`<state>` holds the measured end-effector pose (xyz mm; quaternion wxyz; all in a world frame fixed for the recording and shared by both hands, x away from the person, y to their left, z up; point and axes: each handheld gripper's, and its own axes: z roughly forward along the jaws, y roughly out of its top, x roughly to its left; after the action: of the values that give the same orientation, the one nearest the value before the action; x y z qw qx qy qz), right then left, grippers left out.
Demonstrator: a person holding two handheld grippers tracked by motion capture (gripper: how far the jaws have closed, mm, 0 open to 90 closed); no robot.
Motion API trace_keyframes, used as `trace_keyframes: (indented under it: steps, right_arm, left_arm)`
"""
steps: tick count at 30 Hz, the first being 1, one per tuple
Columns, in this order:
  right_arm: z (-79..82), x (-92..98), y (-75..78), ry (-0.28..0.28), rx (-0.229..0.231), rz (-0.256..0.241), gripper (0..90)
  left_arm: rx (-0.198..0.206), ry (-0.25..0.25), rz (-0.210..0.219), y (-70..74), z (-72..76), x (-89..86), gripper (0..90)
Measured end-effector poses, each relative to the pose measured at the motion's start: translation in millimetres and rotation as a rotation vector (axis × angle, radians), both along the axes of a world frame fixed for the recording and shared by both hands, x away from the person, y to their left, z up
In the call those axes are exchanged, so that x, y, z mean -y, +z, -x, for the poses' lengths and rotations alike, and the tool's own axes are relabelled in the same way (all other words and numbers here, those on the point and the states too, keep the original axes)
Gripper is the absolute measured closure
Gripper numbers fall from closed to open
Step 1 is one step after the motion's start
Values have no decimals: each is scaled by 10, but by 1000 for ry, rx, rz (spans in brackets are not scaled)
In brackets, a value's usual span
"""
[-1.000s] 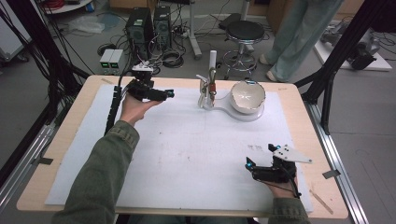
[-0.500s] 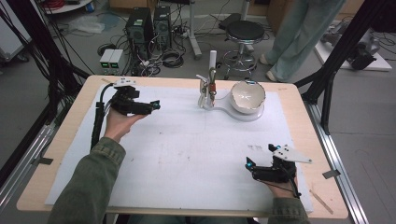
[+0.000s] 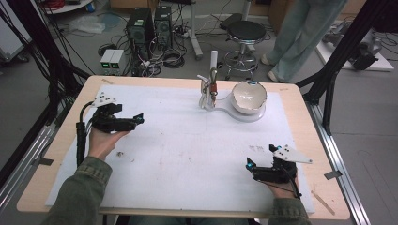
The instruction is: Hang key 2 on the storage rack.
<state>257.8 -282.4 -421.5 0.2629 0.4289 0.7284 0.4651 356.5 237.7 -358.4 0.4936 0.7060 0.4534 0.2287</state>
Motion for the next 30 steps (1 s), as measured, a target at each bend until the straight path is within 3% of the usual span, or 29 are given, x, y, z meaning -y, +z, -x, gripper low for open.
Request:
trace_keyframes:
  steps: [18,30]
  right_arm:
    - [5,4,2,-13,4,-12,10]
    - [36,39,24,-68,36,-46,10]
  left_arm:
    - [76,86,-4,-175,397,-312,38]
    - [103,176,9,-395,641,-503,38]
